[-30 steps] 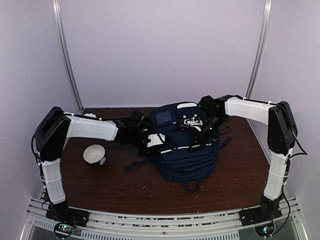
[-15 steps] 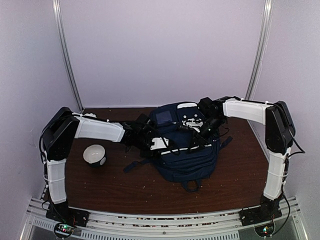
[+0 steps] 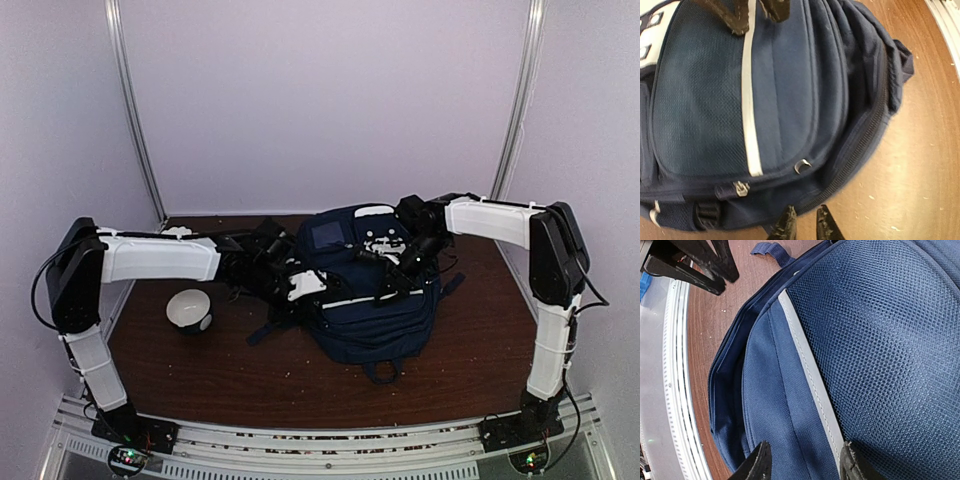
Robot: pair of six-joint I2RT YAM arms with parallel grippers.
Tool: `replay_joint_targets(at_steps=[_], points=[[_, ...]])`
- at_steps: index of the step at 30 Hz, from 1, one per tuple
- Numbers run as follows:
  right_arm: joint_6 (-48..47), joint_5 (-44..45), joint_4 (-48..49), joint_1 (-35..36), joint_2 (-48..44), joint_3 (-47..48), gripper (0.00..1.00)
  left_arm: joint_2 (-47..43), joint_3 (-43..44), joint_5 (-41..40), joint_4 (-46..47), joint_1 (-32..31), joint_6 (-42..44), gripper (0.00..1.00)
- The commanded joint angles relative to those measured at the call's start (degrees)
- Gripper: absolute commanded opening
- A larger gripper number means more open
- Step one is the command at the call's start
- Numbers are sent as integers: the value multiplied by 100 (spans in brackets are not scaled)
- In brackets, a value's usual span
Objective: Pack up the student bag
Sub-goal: Adjust the upper front pocket of the student bag.
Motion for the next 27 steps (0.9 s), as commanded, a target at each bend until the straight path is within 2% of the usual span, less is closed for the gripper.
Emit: replay_joint_targets(at_steps=[1,4,8,14,22,27], points=[[66,26,-1,-41,169,110,47,-309,-439,-448,711,97,-560,22],[75,-4,-27,-41,193,129,47,-281,-479,-535,1103,265,-382,34],[76,-24,-25,-41,167,113,47,-196,-605,-616,1686,275,243,37],[93,-41,-25,-42,167,113,47,598,160,-739,1212,317,849,37],[152,-67,-37,-37,269,154,46,962,430,-928,1105,318,1348,36],[181,-85,-32,-41,310,170,46,1050,508,-799,1020,319,1374,30]])
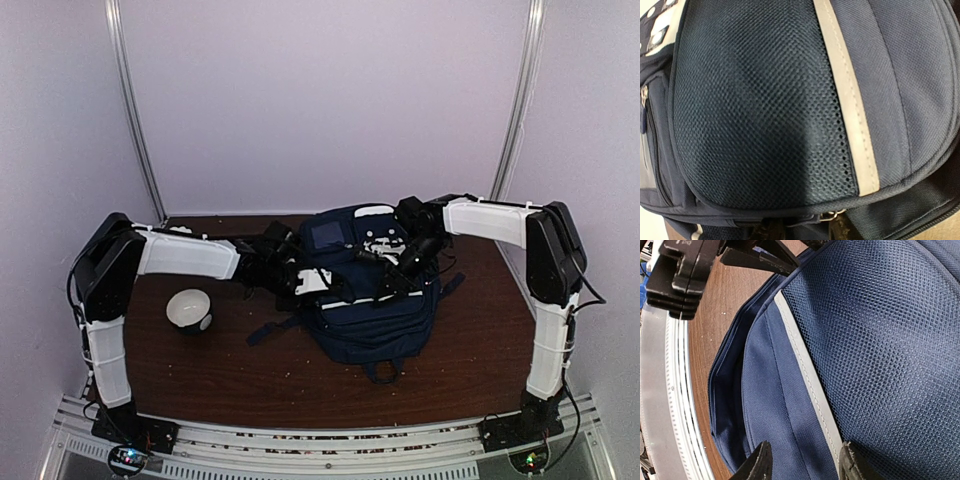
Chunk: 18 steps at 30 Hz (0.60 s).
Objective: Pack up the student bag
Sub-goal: Adjust the upper front pocket of the student bag.
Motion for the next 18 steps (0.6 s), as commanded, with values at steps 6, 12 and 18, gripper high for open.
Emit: replay_joint_targets(at_steps=[6,12,18], points=[[72,-18,-21,-37,222,134,46,-49,163,151,-381,15,156,19],[121,-42,-19,-42,325,184,45,-276,93,90,-939,15,-122,9],[470,50,243,-43,363,151,42,-378,150,307,-1614,-84,-853,0]])
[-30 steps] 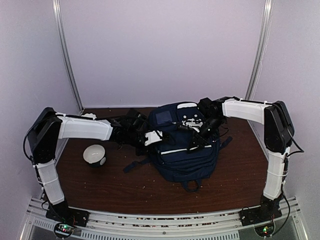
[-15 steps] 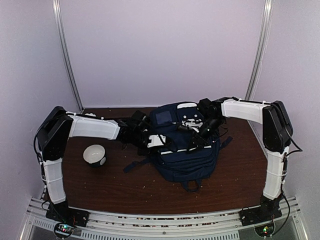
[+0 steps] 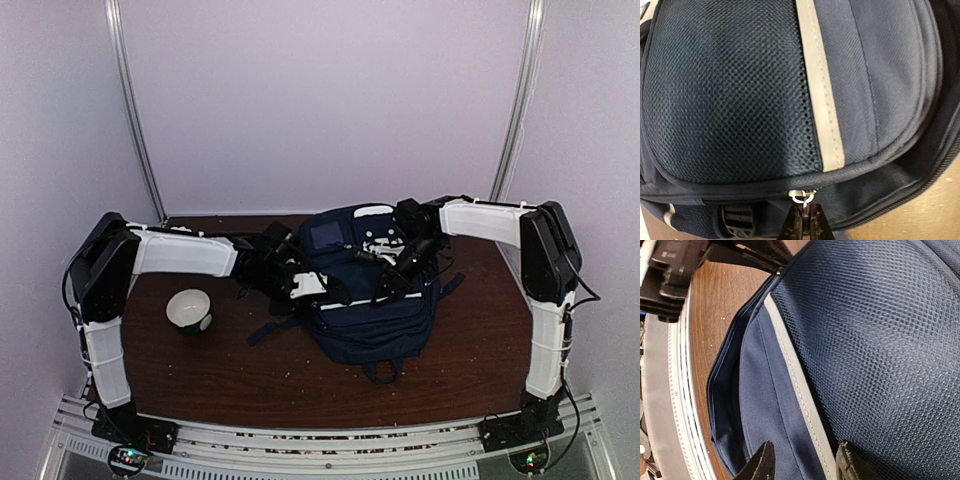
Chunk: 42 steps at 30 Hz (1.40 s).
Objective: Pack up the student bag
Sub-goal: Adjust the upper front pocket of the student bag.
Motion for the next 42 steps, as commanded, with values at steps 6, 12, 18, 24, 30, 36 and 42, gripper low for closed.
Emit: replay_joint_targets(at_steps=[6,12,18,24,30,36,42], points=[[735,466,551,-19,238,19,40,-160,525,1375,-1706,-335,-1491,0],[1171,641,612,-19,482,208,40,88,738,1658,-1996,-940,-1828,0],[1423,664,676,-19,629,265,39,425,1138,1506,-1778,-1241,-1981,0],[1507,598,722,-20,681,300,39,791,1887,1574,-1537,-1274,-1986,0],[1527,711,670,-51,657,375,39,1570,2913,1752,-1524,-1319,-2005,0],[1709,635,635,-554,-311,165,41,1362,2772,1686,-1124,-1332,-2161,7],[1427,1094,877,-863,-1853,-759,44,1228,2611,1861,-289,-1332,-2528,5]])
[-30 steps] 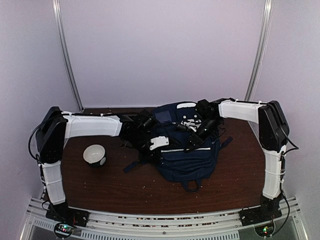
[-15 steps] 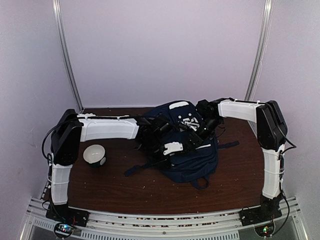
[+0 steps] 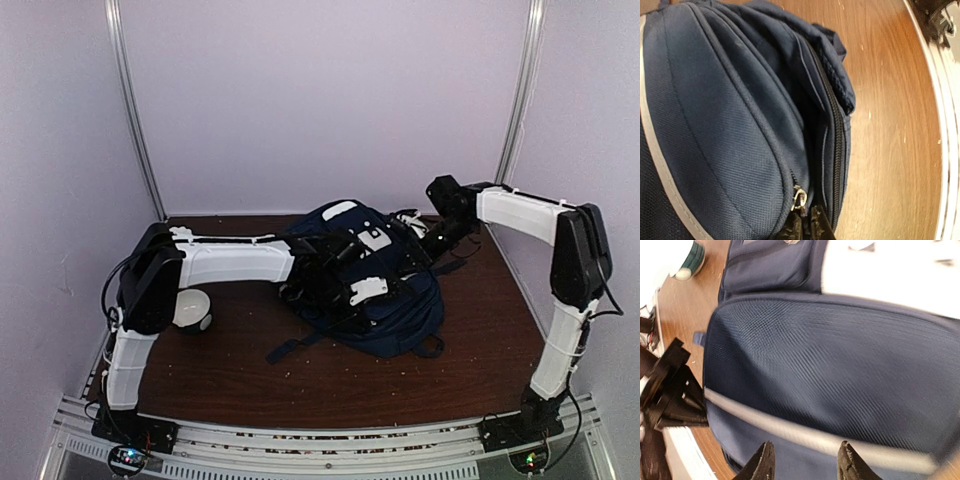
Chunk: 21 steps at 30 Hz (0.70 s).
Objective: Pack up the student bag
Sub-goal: Adjust the upper front pocket of the student bag.
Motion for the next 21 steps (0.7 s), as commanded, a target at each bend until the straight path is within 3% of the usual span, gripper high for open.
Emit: replay_joint_targets(at_steps=[1,6,12,18,21], points=[[-211,537,401,-143,-1312,-667,45,-89,282,525,928,-117,-337,5],[-243,581,235,-151,-1941,-1140,46,453,1001,1205,951,58,-1060,3],[-57,937,485,-151,-2406,-1750,48,436,914,1790,1597,79,-1563,25],[-22,1095,280,-162,-2631,-1933,53,558,919,2090,1850,79,-1799,31],[-7,997,183,-105,-2660,-2063,54,305,779,1759,1642,123,-1615,30]])
